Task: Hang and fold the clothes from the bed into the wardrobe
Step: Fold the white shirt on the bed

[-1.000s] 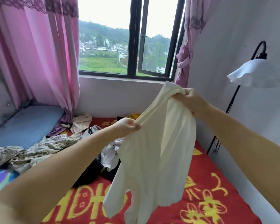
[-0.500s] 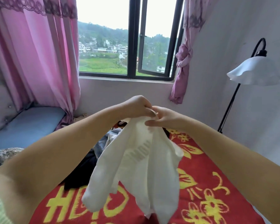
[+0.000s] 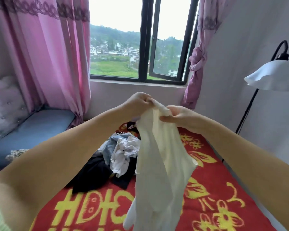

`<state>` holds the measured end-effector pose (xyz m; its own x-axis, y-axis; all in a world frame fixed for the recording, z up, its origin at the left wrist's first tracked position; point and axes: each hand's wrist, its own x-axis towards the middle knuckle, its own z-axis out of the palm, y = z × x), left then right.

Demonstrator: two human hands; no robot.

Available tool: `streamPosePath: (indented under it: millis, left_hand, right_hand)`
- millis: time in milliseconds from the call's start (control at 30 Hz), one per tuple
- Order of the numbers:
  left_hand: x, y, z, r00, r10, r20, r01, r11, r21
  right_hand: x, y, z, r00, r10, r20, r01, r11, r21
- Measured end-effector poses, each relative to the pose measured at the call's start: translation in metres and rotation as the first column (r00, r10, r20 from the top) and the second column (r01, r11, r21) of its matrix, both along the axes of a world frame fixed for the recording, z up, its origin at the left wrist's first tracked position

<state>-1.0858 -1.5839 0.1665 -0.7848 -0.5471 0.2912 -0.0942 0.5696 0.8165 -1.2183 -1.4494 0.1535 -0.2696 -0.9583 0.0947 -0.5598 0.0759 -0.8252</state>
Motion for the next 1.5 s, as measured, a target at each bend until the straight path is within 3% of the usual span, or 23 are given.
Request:
streamPosePath:
  millis: [100,200,267,367,500,667,833,967,1000,1067,1133,1167,1233,1267,1333,1400,1500]
  left_hand:
    - [-0.009,0.011,0.000,0.999,-0.035,0.018,0.035,0.999,-0.005]
    - [-0.005,0.010,-0.008,0.994,-0.052,-0.101,0.072,0.976,0.204]
    - [0.001,0.009,-0.021,0.980,-0.183,-0.078,0.199,0.917,0.345]
    - [0.006,0.014,-0.061,0.911,-0.392,0.127,0.332,0.882,0.334]
    - [0.013,0.012,-0.109,0.883,-0.328,0.335,0.245,0.932,0.268]
    - [0.021,0.016,-0.127,0.845,-0.471,0.253,0.319,0.824,0.468]
    - [-0.006,0.045,-0.154,0.877,-0.310,0.368,0.227,0.941,0.252]
    - [-0.006,0.027,-0.161,0.847,-0.179,0.501,0.152,0.984,0.095]
    - [-0.004,0.018,-0.156,0.881,-0.108,0.461,0.072,0.993,0.095]
    - [-0.002,-0.003,-0.138,0.967,0.089,0.237,-0.138,0.970,0.198]
    - [0.000,-0.023,-0.109,0.952,0.305,-0.016,-0.293,0.926,0.237]
    - [0.000,-0.028,-0.094,0.938,0.332,-0.101,-0.309,0.931,0.195]
    - [-0.006,-0.023,-0.066,0.957,0.199,-0.210,-0.164,0.971,0.172]
    - [-0.010,-0.015,-0.055,0.968,0.090,-0.234,-0.049,0.984,0.173]
    - [-0.014,0.004,-0.034,0.958,-0.135,-0.251,0.184,0.966,0.182]
    - [-0.014,0.016,-0.020,0.888,-0.359,-0.286,0.435,0.857,0.277]
    - [-0.004,0.018,-0.002,0.803,-0.497,-0.328,0.595,0.683,0.423]
  right_hand:
    - [0.019,-0.009,0.003,0.991,-0.082,-0.106,0.064,0.984,-0.166]
    - [0.015,-0.010,0.012,0.954,-0.239,-0.183,0.191,0.951,-0.243]
    - [0.007,-0.008,0.021,0.920,-0.358,-0.157,0.303,0.907,-0.293]
    - [-0.006,-0.004,0.040,0.871,-0.484,-0.084,0.420,0.824,-0.381]
    - [-0.023,0.008,0.056,0.849,-0.492,0.190,0.524,0.740,-0.422]
    - [-0.030,0.009,0.048,0.823,-0.519,0.230,0.567,0.746,-0.349]
    - [-0.005,0.000,0.037,0.890,-0.417,0.184,0.456,0.809,-0.371]
    - [-0.004,0.009,0.042,0.920,-0.339,0.198,0.392,0.828,-0.401]
    - [-0.007,0.014,0.042,0.922,-0.338,0.187,0.386,0.838,-0.387]
    - [-0.013,0.024,0.041,0.947,-0.275,0.168,0.314,0.904,-0.289]
    - [-0.016,0.034,0.036,0.991,-0.040,0.127,0.049,0.997,-0.067]
    - [-0.016,0.038,0.033,0.989,0.101,0.108,-0.108,0.992,0.060]
    - [-0.015,0.038,0.029,0.947,0.280,0.158,-0.304,0.941,0.150]
    - [-0.013,0.035,0.029,0.941,0.282,0.189,-0.301,0.950,0.083]
    - [-0.012,0.028,0.035,0.985,0.107,0.135,-0.088,0.986,-0.143]
    - [-0.014,0.025,0.043,0.999,-0.040,0.015,0.042,0.977,-0.207]
    - [-0.018,0.025,0.043,0.995,0.083,0.061,-0.080,0.996,-0.050]
